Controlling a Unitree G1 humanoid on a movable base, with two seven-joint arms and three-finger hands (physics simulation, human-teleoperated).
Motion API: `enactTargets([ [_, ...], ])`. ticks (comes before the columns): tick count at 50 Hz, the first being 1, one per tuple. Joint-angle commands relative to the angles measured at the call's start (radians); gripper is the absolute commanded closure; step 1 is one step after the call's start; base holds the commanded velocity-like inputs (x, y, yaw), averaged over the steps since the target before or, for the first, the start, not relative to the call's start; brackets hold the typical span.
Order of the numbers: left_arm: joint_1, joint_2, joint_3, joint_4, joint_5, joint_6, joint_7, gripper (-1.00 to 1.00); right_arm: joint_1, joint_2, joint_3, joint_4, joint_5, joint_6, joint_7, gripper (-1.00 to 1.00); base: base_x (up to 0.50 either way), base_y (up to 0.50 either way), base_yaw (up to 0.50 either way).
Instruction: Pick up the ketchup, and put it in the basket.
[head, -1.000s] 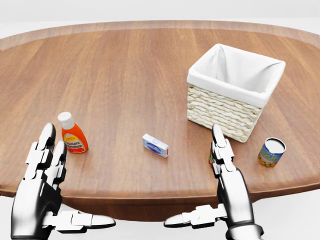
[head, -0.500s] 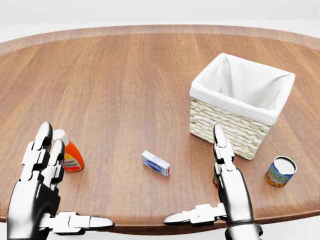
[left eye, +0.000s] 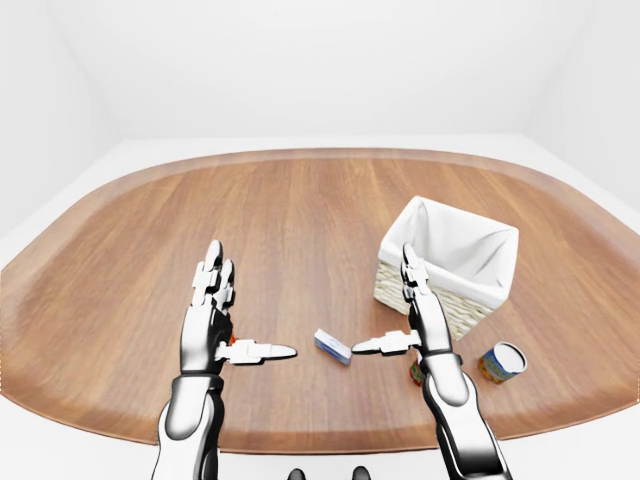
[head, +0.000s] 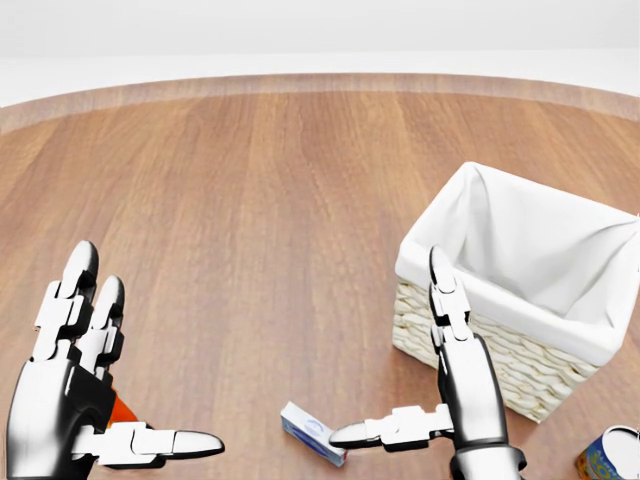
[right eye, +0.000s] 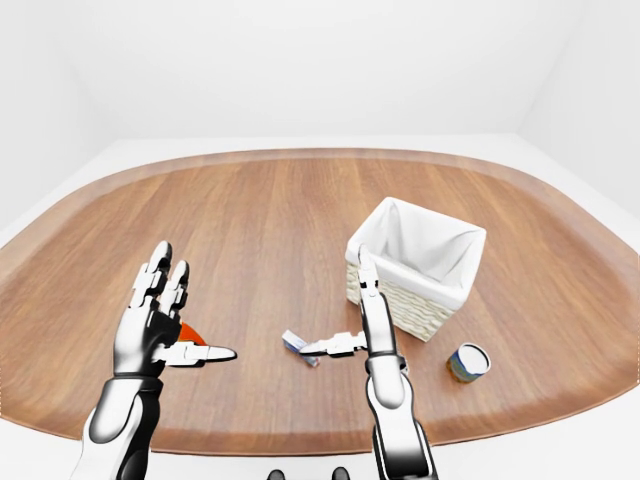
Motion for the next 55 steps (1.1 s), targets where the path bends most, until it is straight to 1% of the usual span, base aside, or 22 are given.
enactTargets([
  [1, 0.004, 0.0, 0.0, -0.004, -0.001, -0.002, -0.007, -1.0, -0.013, 0.005, -0.013, 0.021, 0.013, -0.003, -0.011, -1.0, 0.0, 0.0, 0.0],
  [5, 0.006, 0.0, -0.002, -0.004, 0.006, -0.001, -0.007, -1.0, -0.014, 0.006, -0.014, 0.017, 0.014, 0.003, -0.016, -1.0, 0.0, 0.0, 0.0],
  [6, 0.006, 0.001, 0.0, -0.01, 0.001, 0.005, -0.009, -1.0, -0.01, 0.006, -0.011, 0.011, 0.017, 0.003, -0.013, -1.0, 0.0, 0.0, 0.0],
  [8, 0.006, 0.0, 0.002, -0.015, -0.001, 0.01, -0.009, -1.0, -0.01, 0.005, -0.01, 0.013, 0.018, 0.001, -0.013, -1.0, 0.0, 0.0, 0.0],
  [13, 0.003, 0.001, 0.007, -0.016, 0.006, 0.017, -0.007, -1.0, -0.007, 0.004, -0.008, 0.005, 0.019, 0.005, -0.013, -1.0, 0.0, 0.0, 0.0],
  [17, 0.004, 0.003, 0.017, -0.026, 0.008, 0.025, -0.009, -1.0, -0.007, 0.003, -0.008, 0.008, 0.02, 0.001, -0.014, -1.0, 0.0, 0.0, 0.0],
  [20, 0.004, 0.002, 0.017, -0.026, 0.009, 0.025, -0.01, -1.0, -0.007, 0.003, -0.008, 0.008, 0.02, 0.001, -0.015, -1.0, 0.0, 0.0, 0.0],
  [21, -0.008, 0.008, 0.038, -0.025, 0.008, 0.025, -0.007, -1.0, -0.008, 0.003, -0.009, 0.007, 0.021, 0.004, -0.014, -1.0, 0.0, 0.0, 0.0],
  [24, -0.019, 0.008, 0.06, -0.026, 0.006, 0.025, -0.009, -1.0, -0.008, 0.004, -0.01, 0.003, 0.021, 0.007, -0.015, -1.0, 0.0, 0.0, 0.0],
  [26, -0.019, 0.007, 0.061, -0.027, 0.007, 0.025, -0.01, -1.0, -0.008, 0.003, -0.01, 0.003, 0.021, 0.007, -0.015, -1.0, 0.0, 0.0, 0.0],
  [27, -0.03, 0.011, 0.081, -0.026, 0.003, 0.025, -0.008, -1.0, -0.006, 0.003, -0.008, -0.003, 0.023, 0.009, -0.012, -1.0, 0.0, 0.0, 0.0],
  [31, -0.049, 0.014, 0.111, -0.016, 0.004, 0.025, -0.006, -1.0, -0.004, 0.002, -0.01, -0.008, 0.024, 0.01, -0.012, -1.0, 0.0, 0.0, 0.0],
  [41, -0.047, 0.013, 0.141, -0.018, 0.004, 0.025, -0.011, -1.0, -0.005, 0.002, -0.012, -0.001, 0.024, 0.004, -0.011, -1.0, 0.0, 0.0, 0.0],
  [43, -0.042, 0.014, 0.155, -0.013, 0.003, 0.025, -0.015, -1.0, -0.004, 0.003, -0.011, -0.004, 0.024, 0.006, -0.011, -1.0, 0.0, 0.0, 0.0],
  [45, -0.042, 0.013, 0.156, -0.013, 0.003, 0.025, -0.016, -1.0, -0.004, 0.003, -0.011, -0.004, 0.024, 0.006, -0.011, -1.0, 0.0, 0.0, 0.0],
  [48, -0.032, 0.013, 0.179, -0.006, 0.002, 0.025, -0.023, -1.0, -0.002, 0.002, -0.01, -0.002, 0.023, 0.003, -0.012, -1.0, 0.0, 0.0, 0.0],
  [51, -0.031, 0.011, 0.186, 0.002, 0.006, 0.025, -0.026, -1.0, 0.0, 0.003, -0.007, -0.007, 0.021, 0.005, -0.013, -1.0, 0.0, 0.0, 0.0],
  [55, -0.042, 0.015, 0.201, 0.015, 0.008, 0.025, -0.022, -1.0, -0.003, 0.003, -0.006, 0.0, 0.021, 0.003, -0.013, -1.0, 0.0, 0.0, 0.0],
])
